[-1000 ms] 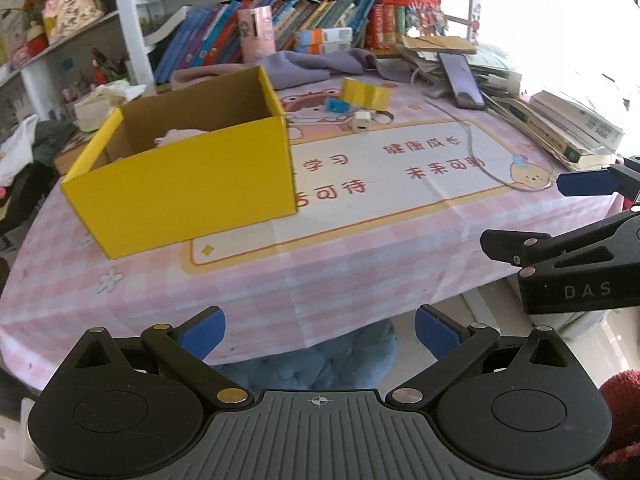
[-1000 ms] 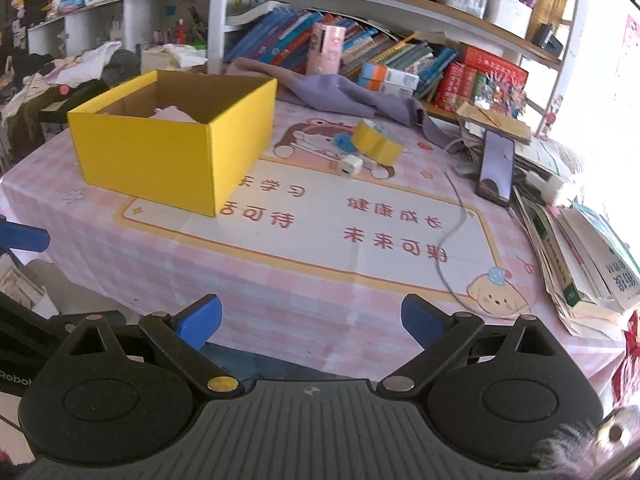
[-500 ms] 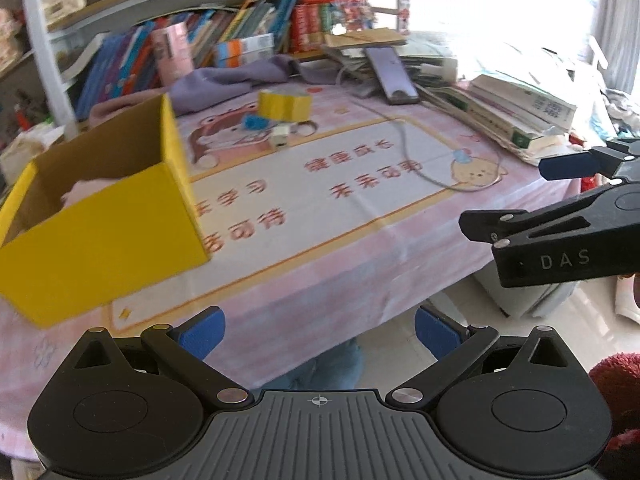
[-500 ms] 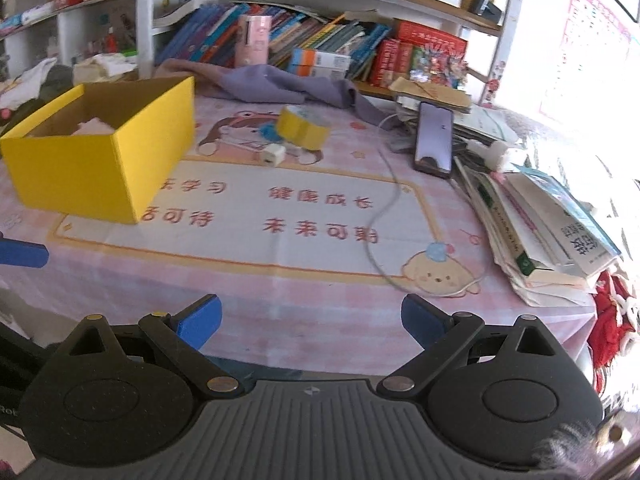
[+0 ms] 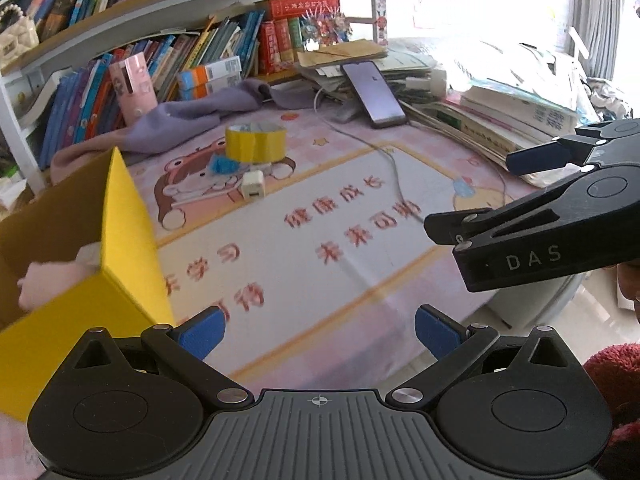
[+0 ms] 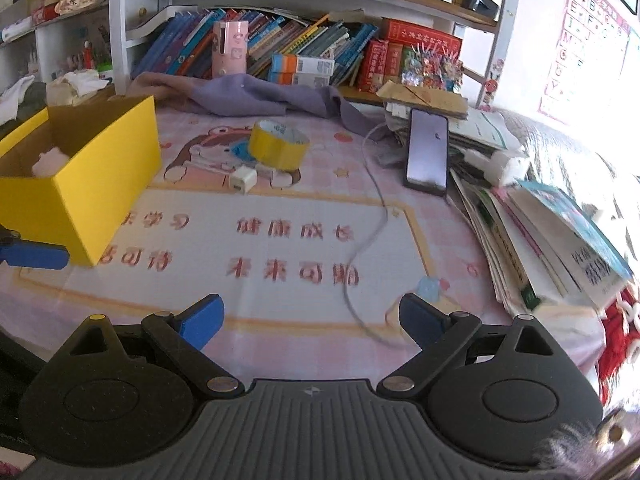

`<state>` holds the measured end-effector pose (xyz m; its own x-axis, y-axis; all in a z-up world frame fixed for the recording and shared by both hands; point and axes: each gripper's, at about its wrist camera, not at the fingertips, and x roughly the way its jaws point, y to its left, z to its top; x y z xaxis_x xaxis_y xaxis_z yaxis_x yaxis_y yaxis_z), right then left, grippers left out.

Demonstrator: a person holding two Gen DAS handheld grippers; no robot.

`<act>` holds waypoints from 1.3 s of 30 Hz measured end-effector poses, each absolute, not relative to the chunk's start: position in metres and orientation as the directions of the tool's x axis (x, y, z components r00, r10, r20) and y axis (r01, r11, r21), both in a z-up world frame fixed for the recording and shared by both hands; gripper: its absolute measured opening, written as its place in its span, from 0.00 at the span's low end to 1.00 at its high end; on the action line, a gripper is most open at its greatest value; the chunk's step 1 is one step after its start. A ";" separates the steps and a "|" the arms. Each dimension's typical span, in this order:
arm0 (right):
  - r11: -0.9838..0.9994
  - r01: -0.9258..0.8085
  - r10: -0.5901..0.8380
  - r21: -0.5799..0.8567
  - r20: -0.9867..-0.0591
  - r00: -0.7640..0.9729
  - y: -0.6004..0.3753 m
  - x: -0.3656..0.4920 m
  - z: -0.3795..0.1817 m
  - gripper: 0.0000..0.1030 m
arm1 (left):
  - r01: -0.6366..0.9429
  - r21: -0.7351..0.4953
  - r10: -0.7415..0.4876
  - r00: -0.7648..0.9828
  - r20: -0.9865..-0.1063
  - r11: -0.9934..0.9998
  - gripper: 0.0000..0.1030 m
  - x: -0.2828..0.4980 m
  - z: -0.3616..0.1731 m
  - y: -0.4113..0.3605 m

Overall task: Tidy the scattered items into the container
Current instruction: 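Move both open grippers back over the table toward the tape roll, then grasp the yellow tape roll with the right gripper while the left grasps the white charger plug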

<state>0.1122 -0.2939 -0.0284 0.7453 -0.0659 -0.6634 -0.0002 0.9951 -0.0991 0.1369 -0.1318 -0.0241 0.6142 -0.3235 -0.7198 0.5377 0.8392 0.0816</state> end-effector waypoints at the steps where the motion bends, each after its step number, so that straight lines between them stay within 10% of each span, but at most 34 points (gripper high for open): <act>1: 0.995 -0.006 -0.059 -0.096 -0.663 0.747 -0.297 0.120 -0.027 0.92 | 0.532 0.083 -0.319 0.617 -0.719 0.843 0.99 0.143 -0.024 -0.134; 32: 0.940 -0.278 0.332 0.199 -0.724 0.605 -0.362 0.395 -0.049 0.93 | 0.284 0.124 -0.097 0.652 -0.752 0.951 0.97 0.336 -0.047 -0.198; 39: 0.919 -0.336 0.373 0.208 -0.735 0.566 -0.347 0.439 -0.064 0.94 | 0.284 0.097 -0.100 0.604 -0.790 0.954 0.72 0.365 -0.066 -0.202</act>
